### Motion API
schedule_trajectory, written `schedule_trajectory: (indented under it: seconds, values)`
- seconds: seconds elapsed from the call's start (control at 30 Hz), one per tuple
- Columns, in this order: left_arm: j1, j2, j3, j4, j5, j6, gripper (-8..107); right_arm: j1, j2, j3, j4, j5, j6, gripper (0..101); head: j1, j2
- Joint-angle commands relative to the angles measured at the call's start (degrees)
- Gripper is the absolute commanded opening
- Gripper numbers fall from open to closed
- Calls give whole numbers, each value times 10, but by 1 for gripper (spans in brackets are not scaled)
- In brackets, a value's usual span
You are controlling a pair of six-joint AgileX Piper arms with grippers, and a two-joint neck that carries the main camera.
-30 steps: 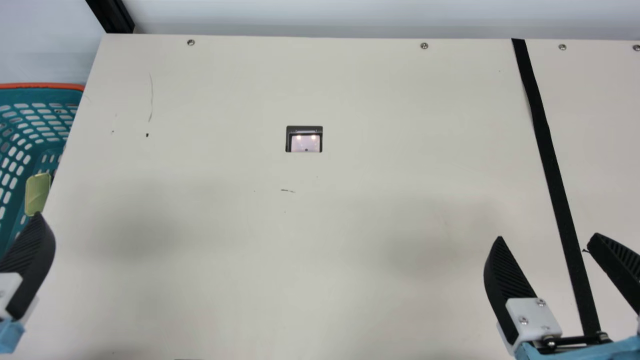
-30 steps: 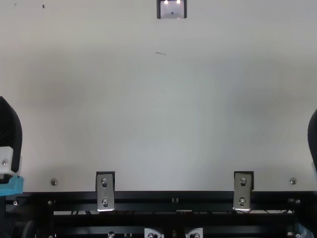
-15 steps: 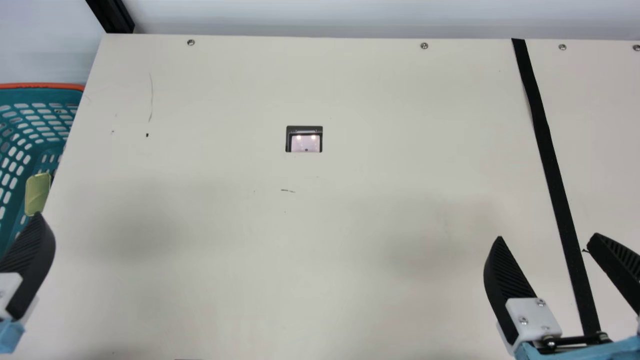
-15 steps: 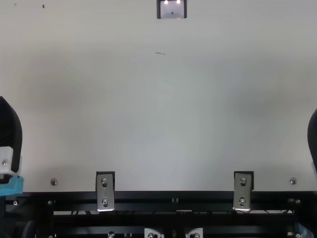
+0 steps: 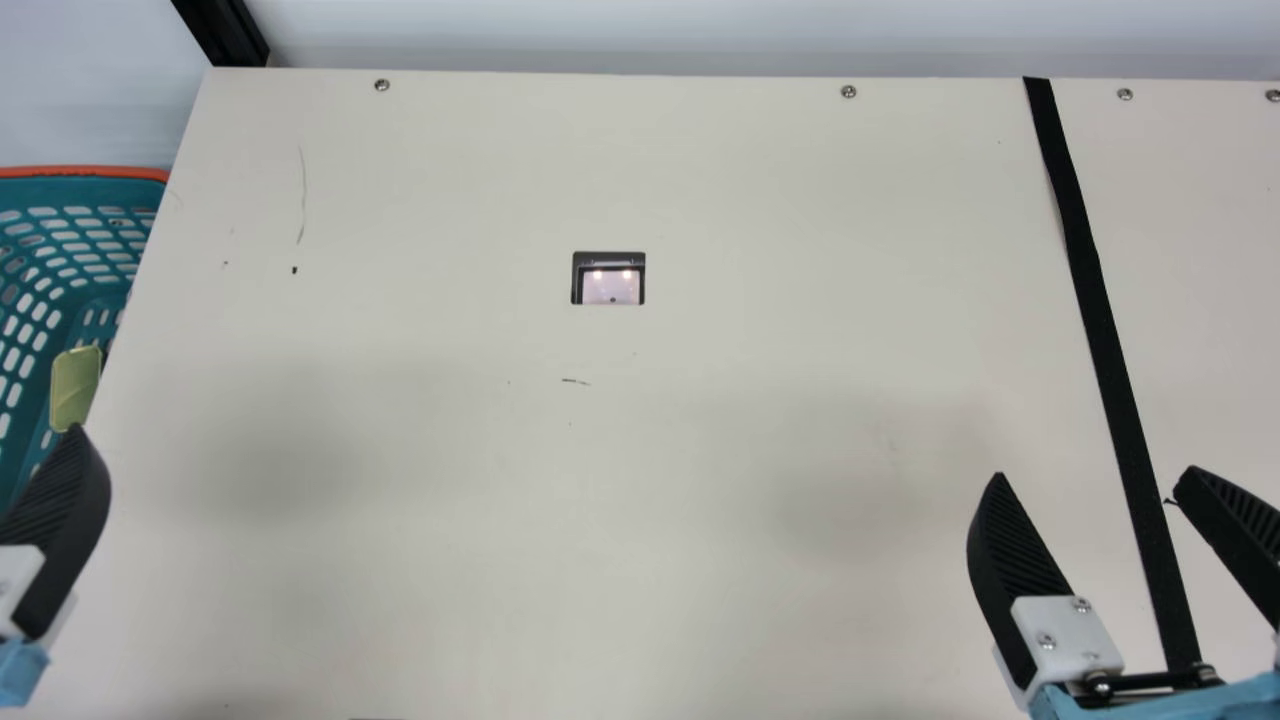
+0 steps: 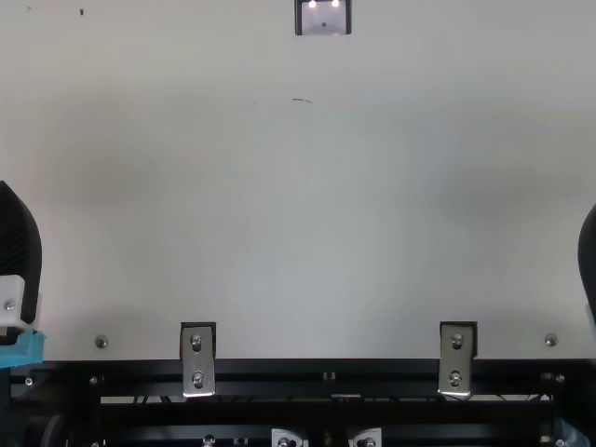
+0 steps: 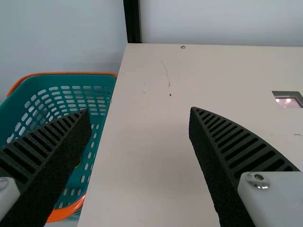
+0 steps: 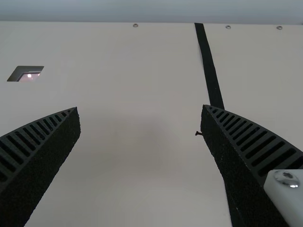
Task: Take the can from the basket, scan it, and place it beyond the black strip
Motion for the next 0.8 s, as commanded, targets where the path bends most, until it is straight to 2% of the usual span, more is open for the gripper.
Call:
schedule_trajectory:
  seconds: [0.0,0.4,0.77]
  values:
    - [0,0,0,0,0,0,90,0,0,0,0,0,0,101,-1,5]
    - [0,0,0,0,0,0,90,0,0,0,0,0,0,101,-8,96]
    - [0,0,0,0,0,0,90,0,0,0,0,0,0,101,-26,212]
